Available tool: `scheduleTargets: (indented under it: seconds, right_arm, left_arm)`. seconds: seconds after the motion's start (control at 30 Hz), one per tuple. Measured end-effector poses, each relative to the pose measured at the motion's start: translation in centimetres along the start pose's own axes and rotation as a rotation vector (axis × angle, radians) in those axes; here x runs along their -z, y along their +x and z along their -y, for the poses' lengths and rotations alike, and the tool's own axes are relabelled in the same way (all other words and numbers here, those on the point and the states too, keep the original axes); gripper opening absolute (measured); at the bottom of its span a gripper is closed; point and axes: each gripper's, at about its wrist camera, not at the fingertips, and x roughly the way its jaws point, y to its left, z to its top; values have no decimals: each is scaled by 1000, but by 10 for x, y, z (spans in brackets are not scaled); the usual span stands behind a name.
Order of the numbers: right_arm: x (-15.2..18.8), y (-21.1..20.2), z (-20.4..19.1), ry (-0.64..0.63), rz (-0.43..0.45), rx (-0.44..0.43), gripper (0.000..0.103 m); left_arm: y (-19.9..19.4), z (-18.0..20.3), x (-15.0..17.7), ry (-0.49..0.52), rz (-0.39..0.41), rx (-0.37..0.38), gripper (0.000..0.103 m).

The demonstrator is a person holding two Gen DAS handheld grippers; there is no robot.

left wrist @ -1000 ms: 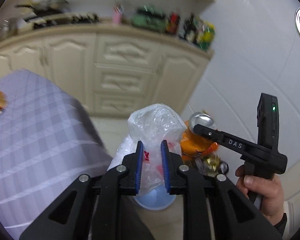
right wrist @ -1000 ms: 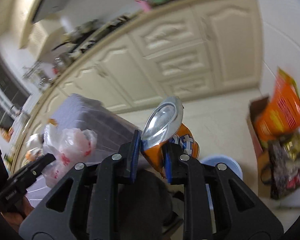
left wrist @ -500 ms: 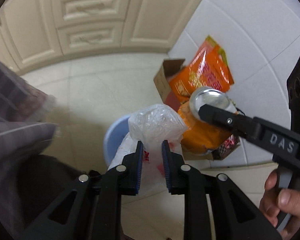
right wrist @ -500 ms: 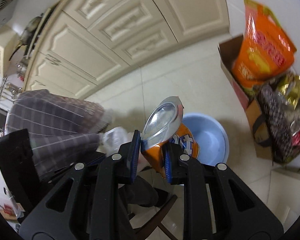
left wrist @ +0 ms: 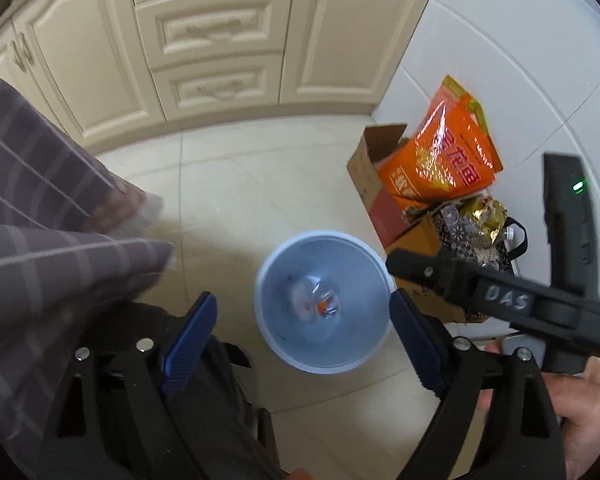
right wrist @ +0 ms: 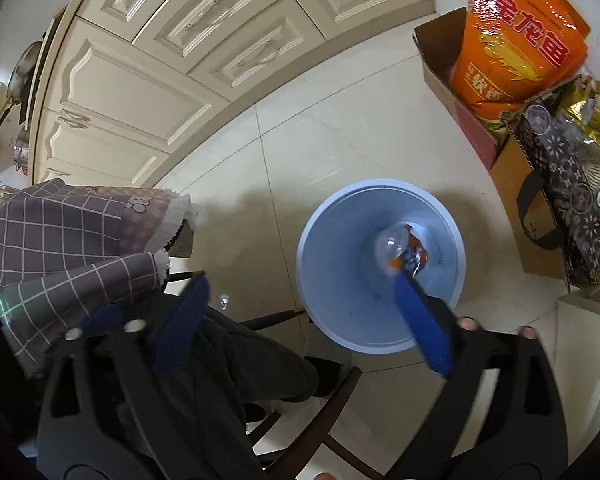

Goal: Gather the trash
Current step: 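Carry can and plastic bag to the blue bin and open both tools, then return both tools to the table over the remaining trash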

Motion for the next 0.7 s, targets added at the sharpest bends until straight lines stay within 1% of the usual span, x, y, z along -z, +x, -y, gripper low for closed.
scheduleTargets:
  seconds: [0.03,0.13,0.27,0.37,0.57,0.7]
  right_arm:
    - [1,-1,0,3,3,9,97]
    - [4,-8,-4,3,16,35,97]
    - [6,-22,-18,-21,44,34,97]
    - [5,-38,-34,-47,79,25,97]
    - [1,-78,-81,-124,166,-17,97]
    - [2,-117,-128,-206,249,-74,97]
  left_arm:
    - [-11,0,-1,3,19,-1,86]
    - [-37,-2,0,11,72,-12,88]
    - [-72,-4,1,7,137,-16,89]
    - [-100,-5,2,12,189,-15,90]
    - [-157,-12,4,-6,299,-9,91]
    - [-197,-22,9,-23,375,-23,92]
